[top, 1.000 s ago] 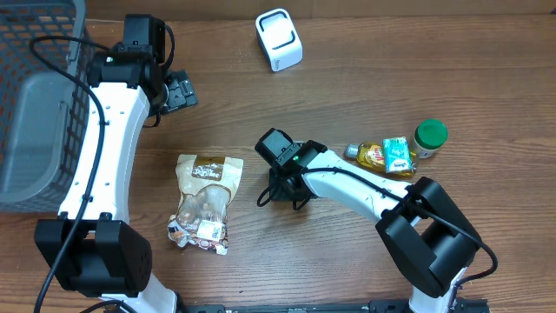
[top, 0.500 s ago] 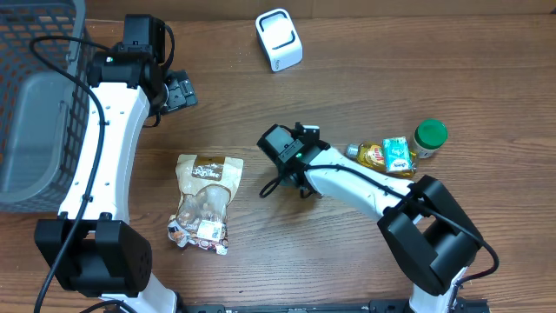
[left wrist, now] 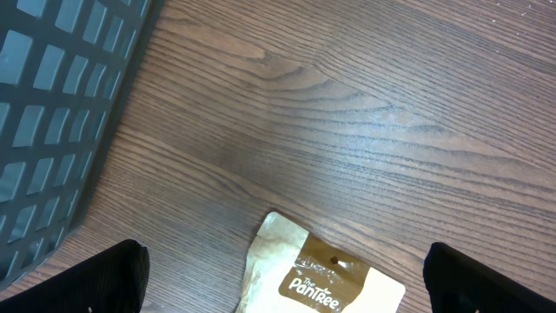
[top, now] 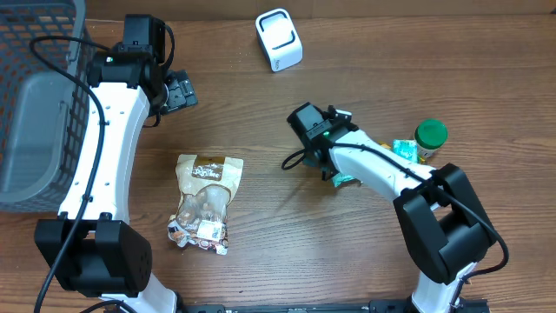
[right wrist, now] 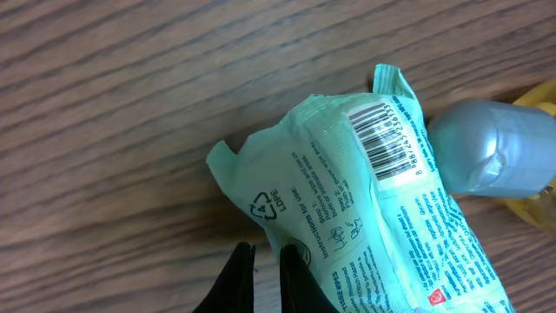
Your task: Scan the item barcode
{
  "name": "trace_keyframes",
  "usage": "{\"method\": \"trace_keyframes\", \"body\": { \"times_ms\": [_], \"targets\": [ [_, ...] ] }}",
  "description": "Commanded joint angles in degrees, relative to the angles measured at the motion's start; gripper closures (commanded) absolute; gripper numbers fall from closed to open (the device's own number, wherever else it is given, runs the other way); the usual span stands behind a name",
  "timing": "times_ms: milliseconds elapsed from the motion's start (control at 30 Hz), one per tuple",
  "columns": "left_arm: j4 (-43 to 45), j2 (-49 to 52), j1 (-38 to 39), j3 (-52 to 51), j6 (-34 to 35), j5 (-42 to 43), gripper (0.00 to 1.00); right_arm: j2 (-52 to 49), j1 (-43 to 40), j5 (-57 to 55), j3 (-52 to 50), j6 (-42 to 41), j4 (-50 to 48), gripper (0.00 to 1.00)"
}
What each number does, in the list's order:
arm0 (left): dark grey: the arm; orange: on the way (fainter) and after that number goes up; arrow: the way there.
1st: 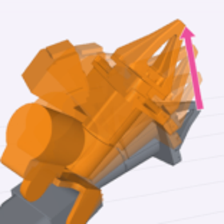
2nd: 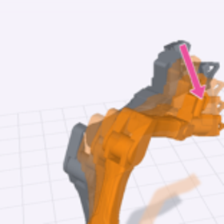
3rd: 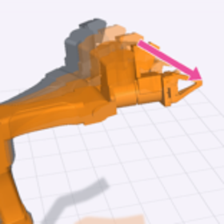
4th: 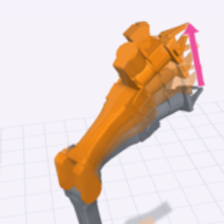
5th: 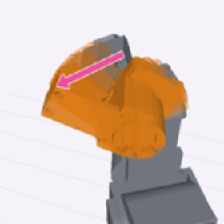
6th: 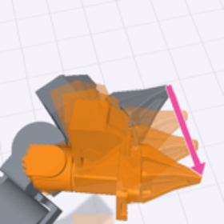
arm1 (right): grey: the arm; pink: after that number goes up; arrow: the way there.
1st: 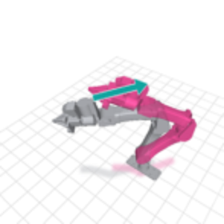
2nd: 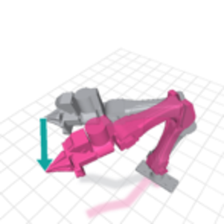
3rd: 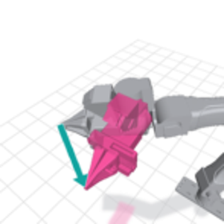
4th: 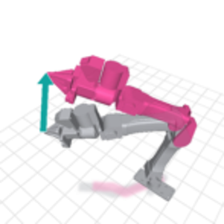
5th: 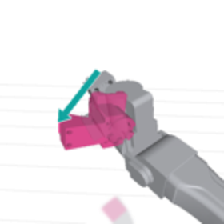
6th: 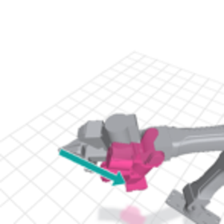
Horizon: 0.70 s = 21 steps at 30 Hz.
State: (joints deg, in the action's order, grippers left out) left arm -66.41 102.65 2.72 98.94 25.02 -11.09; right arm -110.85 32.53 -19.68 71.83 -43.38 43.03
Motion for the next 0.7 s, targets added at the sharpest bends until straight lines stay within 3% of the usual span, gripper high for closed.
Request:
{"method": "trace_keyframes", "body": {
  "times_ms": [0, 100, 200, 467, 667],
  "targets": [
    [0.04, -0.76, -0.04, 0.52, -0.81, 0.22, 0.00, 0.02, -1.03, 0.48, -0.37, -0.33, -0.11, 0.92],
    [0.04, -0.76, -0.04, 0.52, -0.81, 0.22, 0.00, 0.04, -1.05, 0.57, -0.20, -0.26, -0.26, 0.87],
    [0.04, -0.74, -0.04, 0.52, -0.81, 0.22, 0.01, 0.50, -0.98, 4.46, 1.75, 0.35, 0.81, 0.71],
    [0.04, -0.76, -0.04, 0.52, -0.81, 0.22, 0.00, 2.10, -0.98, 25.83, 6.88, 0.33, 0.96, 0.47],
    [0.04, -0.74, -0.04, 0.52, -0.81, 0.22, 0.00, 2.08, 1.11, 29.86, 6.88, 0.31, 1.62, 0.45]
  ]
}}
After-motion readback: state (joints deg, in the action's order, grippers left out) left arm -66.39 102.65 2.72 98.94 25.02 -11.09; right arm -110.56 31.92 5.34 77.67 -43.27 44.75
